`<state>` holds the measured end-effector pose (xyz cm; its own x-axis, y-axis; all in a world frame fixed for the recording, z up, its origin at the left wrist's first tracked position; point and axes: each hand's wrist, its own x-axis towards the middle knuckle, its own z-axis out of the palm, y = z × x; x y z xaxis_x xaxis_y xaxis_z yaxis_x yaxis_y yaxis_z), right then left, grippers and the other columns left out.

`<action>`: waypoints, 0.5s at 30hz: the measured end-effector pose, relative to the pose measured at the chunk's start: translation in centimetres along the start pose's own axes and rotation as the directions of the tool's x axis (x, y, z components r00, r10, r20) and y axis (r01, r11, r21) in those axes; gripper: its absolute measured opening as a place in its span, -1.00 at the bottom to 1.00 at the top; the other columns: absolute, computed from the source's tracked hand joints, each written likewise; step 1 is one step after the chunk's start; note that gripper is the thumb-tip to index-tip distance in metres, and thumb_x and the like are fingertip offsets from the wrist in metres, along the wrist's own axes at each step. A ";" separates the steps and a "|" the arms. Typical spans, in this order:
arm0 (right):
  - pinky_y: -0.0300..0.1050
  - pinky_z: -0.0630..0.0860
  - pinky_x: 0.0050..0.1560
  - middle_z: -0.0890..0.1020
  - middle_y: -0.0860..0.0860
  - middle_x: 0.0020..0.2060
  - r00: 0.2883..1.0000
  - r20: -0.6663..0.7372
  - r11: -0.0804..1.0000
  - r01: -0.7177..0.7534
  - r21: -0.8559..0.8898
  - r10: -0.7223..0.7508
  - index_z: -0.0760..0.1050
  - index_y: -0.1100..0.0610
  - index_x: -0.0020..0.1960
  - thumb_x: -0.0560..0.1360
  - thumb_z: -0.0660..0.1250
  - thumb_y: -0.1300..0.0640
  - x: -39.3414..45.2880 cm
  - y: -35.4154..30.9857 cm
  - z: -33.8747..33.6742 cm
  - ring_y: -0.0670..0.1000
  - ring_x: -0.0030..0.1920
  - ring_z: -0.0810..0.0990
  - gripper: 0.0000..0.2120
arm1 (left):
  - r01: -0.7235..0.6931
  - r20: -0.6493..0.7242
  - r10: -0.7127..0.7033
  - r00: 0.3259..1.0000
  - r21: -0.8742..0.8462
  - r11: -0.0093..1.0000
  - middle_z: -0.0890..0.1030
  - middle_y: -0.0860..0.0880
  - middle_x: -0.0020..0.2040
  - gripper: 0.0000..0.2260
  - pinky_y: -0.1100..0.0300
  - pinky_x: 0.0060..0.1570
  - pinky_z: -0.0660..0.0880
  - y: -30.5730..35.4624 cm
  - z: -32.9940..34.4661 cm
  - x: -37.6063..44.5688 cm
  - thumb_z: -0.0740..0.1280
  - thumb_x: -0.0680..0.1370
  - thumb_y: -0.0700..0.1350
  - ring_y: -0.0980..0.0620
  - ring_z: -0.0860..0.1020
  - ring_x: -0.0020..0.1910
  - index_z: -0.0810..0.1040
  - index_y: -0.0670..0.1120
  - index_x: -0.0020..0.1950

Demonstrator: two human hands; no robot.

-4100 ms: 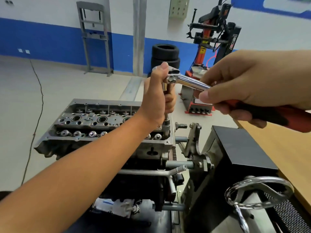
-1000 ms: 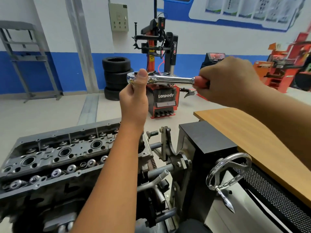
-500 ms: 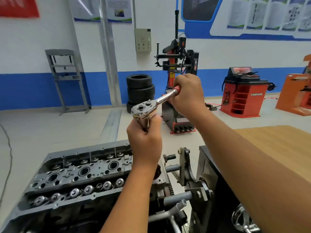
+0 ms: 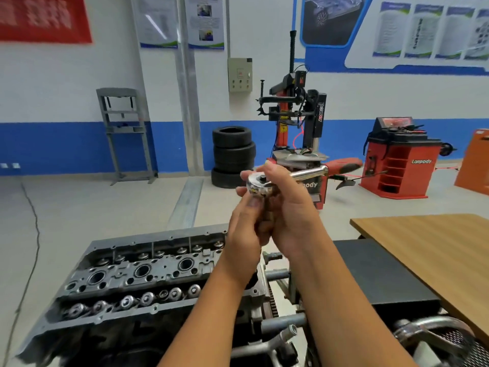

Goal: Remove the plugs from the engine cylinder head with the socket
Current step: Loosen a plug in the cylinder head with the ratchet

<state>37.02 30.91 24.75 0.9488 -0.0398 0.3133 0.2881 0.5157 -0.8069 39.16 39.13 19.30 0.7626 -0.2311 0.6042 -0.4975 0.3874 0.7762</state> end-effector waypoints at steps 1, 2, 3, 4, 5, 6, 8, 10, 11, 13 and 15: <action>-0.06 0.66 -0.17 0.73 0.17 -0.02 1.000 0.019 0.999 0.025 0.023 -0.026 0.62 0.18 0.03 0.39 0.51 0.01 -0.1 0.3 -0.4 0.16 -0.05 0.71 -0.69 | -0.005 0.002 0.005 1.000 0.012 1.000 0.44 -0.11 -0.25 -0.64 0.19 -0.38 0.29 0.0 0.1 -0.2 0.15 0.68 0.19 0.06 0.40 -0.32 0.58 -0.04 0.06; -0.02 0.68 -0.08 0.74 0.17 -0.01 0.996 0.028 0.996 0.080 0.040 -0.081 0.64 0.17 0.03 0.38 0.54 0.04 -0.4 0.9 -0.8 0.20 -0.01 0.72 -0.70 | -0.019 0.006 0.018 1.000 0.014 1.000 0.47 -0.15 -0.20 -0.60 0.11 -0.35 0.33 -0.1 0.0 -0.4 0.14 0.70 0.22 -0.02 0.43 -0.27 0.60 -0.05 0.12; 0.00 0.68 -0.02 0.74 0.16 -0.01 0.987 0.021 0.986 0.161 0.038 -0.162 0.67 0.12 0.00 0.36 0.56 0.05 -0.8 1.6 -0.9 0.22 0.01 0.72 -0.73 | -0.030 0.008 0.030 1.000 -0.008 1.000 0.54 -0.18 -0.12 -0.57 0.08 -0.26 0.42 -0.4 -0.1 -0.6 0.13 0.70 0.22 -0.08 0.52 -0.17 0.60 -0.08 0.21; -0.01 0.67 0.01 0.75 0.14 -0.01 0.964 0.005 0.964 0.265 0.019 -0.265 0.70 0.08 -0.03 0.35 0.56 0.06 -1.2 2.0 -0.9 0.19 0.03 0.73 -0.78 | -0.046 0.007 0.046 0.999 -0.031 0.998 0.60 -0.17 -0.05 -0.54 0.05 -0.15 0.52 -0.4 -0.1 -0.6 0.11 0.71 0.19 -0.10 0.59 -0.06 0.57 -0.14 0.28; -0.07 0.66 0.01 0.75 0.11 0.00 0.928 -0.017 0.928 0.373 -0.025 -0.373 0.71 0.07 -0.05 0.36 0.56 0.09 -1.5 2.5 -0.7 0.12 0.04 0.74 -0.82 | -0.053 -0.001 0.053 0.999 -0.022 0.998 0.63 -0.17 0.01 -0.54 0.02 -0.06 0.57 -0.4 -0.1 -0.5 0.10 0.73 0.15 -0.11 0.62 0.01 0.54 -0.20 0.29; -0.14 0.64 0.02 0.76 0.08 -0.01 0.873 -0.052 0.872 0.478 -0.108 -0.485 0.71 0.09 -0.06 0.38 0.57 0.13 -1.5 2.9 -0.3 0.05 0.04 0.74 -0.85 | -0.052 -0.021 0.052 0.998 0.019 0.998 0.63 -0.18 0.04 -0.57 -0.01 0.02 0.59 -0.4 0.1 -0.4 0.09 0.75 0.11 -0.10 0.62 0.06 0.54 -0.21 0.28; -0.24 0.61 0.00 0.76 0.01 -0.05 0.737 -0.101 0.718 0.604 -0.346 -0.668 0.69 0.16 -0.08 0.39 0.57 0.21 -1.0 3.6 0.7 -0.04 0.00 0.74 -0.87 | -0.044 -0.068 0.056 0.996 0.171 0.984 0.65 -0.07 0.05 -0.71 0.19 0.12 0.59 -0.5 0.2 -0.1 0.08 0.77 0.02 0.15 0.62 0.10 0.58 0.00 0.23; -0.26 0.61 -0.04 0.76 -0.02 -0.08 0.715 -0.011 0.648 0.627 -0.432 -0.699 0.68 0.17 -0.09 0.41 0.54 0.23 -0.4 3.8 1.4 -0.05 -0.05 0.75 -0.91 | -0.051 -0.171 0.094 0.981 0.240 0.969 0.63 0.03 -0.03 -0.75 0.40 -0.02 0.55 -0.5 -0.3 -0.4 0.07 0.77 -0.05 0.31 0.61 -0.02 0.56 0.10 0.18; -0.20 0.64 -0.06 0.76 0.01 -0.07 0.771 0.085 0.690 0.608 -0.392 -0.631 0.67 0.17 -0.10 0.44 0.51 0.23 0.0 3.6 1.5 0.00 -0.08 0.75 -0.94 | -0.065 -0.173 0.093 0.981 0.159 0.985 0.61 -0.04 -0.12 -0.71 0.35 -0.15 0.55 -0.3 -0.7 -0.7 0.06 0.77 -0.04 0.22 0.61 -0.12 0.57 -0.05 0.15; -0.01 0.67 -0.11 0.75 0.14 -0.02 0.894 0.279 0.887 0.412 -0.210 -0.350 0.64 0.19 -0.11 0.51 0.40 0.21 0.9 2.4 1.2 0.16 -0.17 0.75 -0.93 | -0.091 -0.159 0.090 0.983 0.003 0.996 0.46 -0.06 -0.30 -0.64 0.25 -0.40 0.33 0.0 -1.2 -1.5 0.08 0.73 0.05 0.09 0.42 -0.37 0.48 -0.20 0.02; 0.03 0.67 -0.14 0.74 0.23 -0.03 0.914 0.395 0.991 0.124 -0.059 -0.091 0.63 0.22 -0.13 0.52 0.30 0.19 1.8 1.0 0.6 0.20 -0.25 0.70 -0.83 | -0.080 -0.173 0.078 0.982 -0.004 0.997 0.29 0.02 -0.37 -0.69 0.19 -0.44 0.14 0.1 -1.3 -1.7 0.12 0.68 0.08 0.11 0.23 -0.43 0.39 -0.13 -0.09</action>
<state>38.96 31.81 24.83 0.7900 0.2552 0.5574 0.4102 0.4556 -0.7900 38.39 40.69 18.12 0.7813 -0.0423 0.6227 -0.5554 0.4079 0.7247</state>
